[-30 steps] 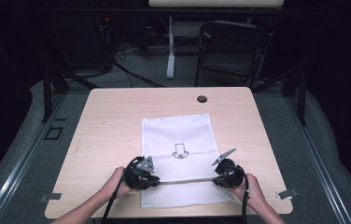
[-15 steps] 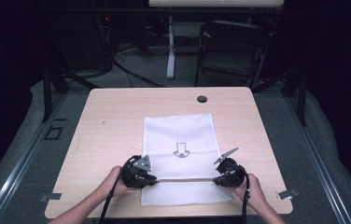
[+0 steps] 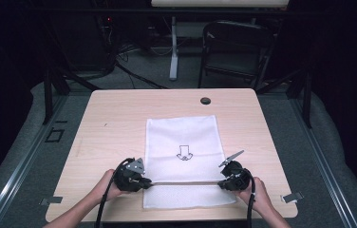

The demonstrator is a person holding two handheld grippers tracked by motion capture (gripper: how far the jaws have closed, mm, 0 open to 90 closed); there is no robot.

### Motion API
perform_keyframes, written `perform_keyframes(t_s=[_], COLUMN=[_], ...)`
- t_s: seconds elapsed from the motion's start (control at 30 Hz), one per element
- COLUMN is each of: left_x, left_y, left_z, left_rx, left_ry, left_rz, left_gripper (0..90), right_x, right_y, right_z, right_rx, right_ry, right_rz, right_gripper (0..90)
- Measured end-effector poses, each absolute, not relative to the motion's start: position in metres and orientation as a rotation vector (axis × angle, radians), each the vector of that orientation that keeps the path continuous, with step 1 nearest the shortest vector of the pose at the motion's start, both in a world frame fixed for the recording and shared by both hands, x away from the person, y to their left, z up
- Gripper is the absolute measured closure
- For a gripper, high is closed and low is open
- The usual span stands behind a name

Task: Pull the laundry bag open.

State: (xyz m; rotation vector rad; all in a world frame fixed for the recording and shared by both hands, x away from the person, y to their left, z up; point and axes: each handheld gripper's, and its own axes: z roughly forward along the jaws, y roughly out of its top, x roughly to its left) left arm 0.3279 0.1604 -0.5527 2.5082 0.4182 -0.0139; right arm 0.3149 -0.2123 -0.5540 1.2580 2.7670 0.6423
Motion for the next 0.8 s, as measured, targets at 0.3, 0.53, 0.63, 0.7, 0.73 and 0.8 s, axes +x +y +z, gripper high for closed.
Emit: perform_keyframes(t_s=[0.3,0.53,0.63,0.7,0.73,0.8], left_x=[0.337,0.336,0.332,0.330,0.329,0.329], left_y=[0.156,0.161,0.164,0.167,0.169,0.171], left_z=[-0.551,-0.552,-0.553,-0.553,-0.553,-0.553], left_rx=[2.537,2.528,2.535,2.538,2.539,2.533], left_ry=[0.411,0.414,0.413,0.412,0.419,0.422], left_rz=[0.019,0.004,-0.001,0.000,0.008,-0.001], left_gripper=[81.5,81.5,81.5,81.5,81.5,81.5], right_x=[0.315,0.313,0.313,0.314,0.314,0.315], right_y=[-0.212,-0.210,-0.210,-0.210,-0.210,-0.211], right_z=[-0.554,-0.555,-0.555,-0.554,-0.554,-0.554], right_rx=[1.263,1.272,1.268,1.245,1.249,1.246], right_ry=[2.762,2.740,2.736,2.753,2.753,2.760], right_rz=[0.629,0.662,0.661,0.631,0.639,0.637], right_gripper=[90.0,90.0,90.0,90.0,90.0,90.0])
